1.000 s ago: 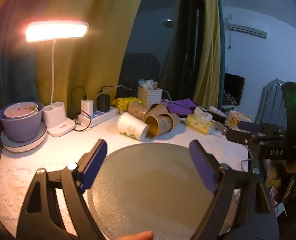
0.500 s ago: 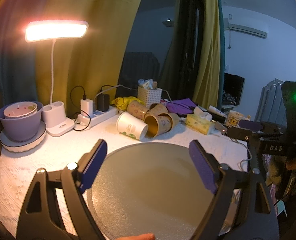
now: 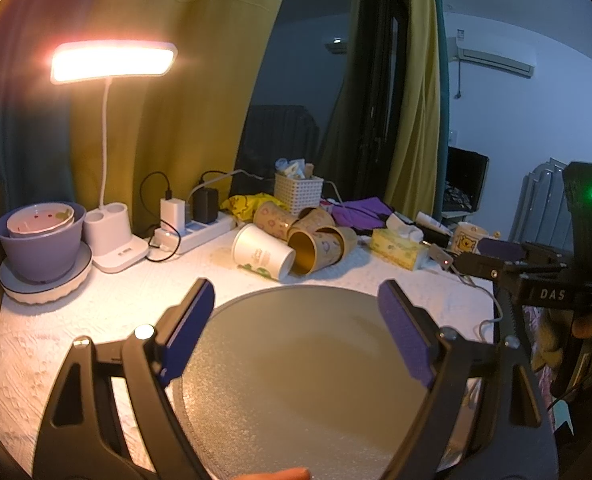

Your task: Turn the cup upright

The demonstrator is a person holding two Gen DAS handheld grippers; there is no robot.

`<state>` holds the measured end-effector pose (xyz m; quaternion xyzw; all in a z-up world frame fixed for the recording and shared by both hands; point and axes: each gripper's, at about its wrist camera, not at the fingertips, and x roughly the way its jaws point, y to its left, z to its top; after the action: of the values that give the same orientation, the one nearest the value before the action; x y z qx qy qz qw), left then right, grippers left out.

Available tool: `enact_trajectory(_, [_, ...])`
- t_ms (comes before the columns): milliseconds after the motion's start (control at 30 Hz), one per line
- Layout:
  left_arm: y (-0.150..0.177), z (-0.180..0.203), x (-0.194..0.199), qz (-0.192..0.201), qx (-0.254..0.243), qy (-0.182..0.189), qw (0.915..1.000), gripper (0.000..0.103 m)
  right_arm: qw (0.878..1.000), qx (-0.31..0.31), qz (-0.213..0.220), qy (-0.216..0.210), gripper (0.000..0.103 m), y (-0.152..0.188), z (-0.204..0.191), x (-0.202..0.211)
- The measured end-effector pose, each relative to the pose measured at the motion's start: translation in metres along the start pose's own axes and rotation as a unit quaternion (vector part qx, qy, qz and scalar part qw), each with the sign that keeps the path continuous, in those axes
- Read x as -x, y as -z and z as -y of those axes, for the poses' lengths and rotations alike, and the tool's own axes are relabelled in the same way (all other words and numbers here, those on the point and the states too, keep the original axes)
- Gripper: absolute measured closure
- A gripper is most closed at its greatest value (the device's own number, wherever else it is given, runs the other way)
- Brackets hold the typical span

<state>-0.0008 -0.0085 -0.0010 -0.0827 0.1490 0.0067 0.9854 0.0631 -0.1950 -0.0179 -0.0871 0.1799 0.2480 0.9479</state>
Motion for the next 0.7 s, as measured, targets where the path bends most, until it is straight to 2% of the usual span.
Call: enact_trajectory(700, [0.0025, 0.0074, -0.0015, 0.0, -0.001, 0.001, 1.0, 0.018, 1.0, 0.004, 0.003, -0.001, 0.022, -0.0018, 0.0, 0.0015])
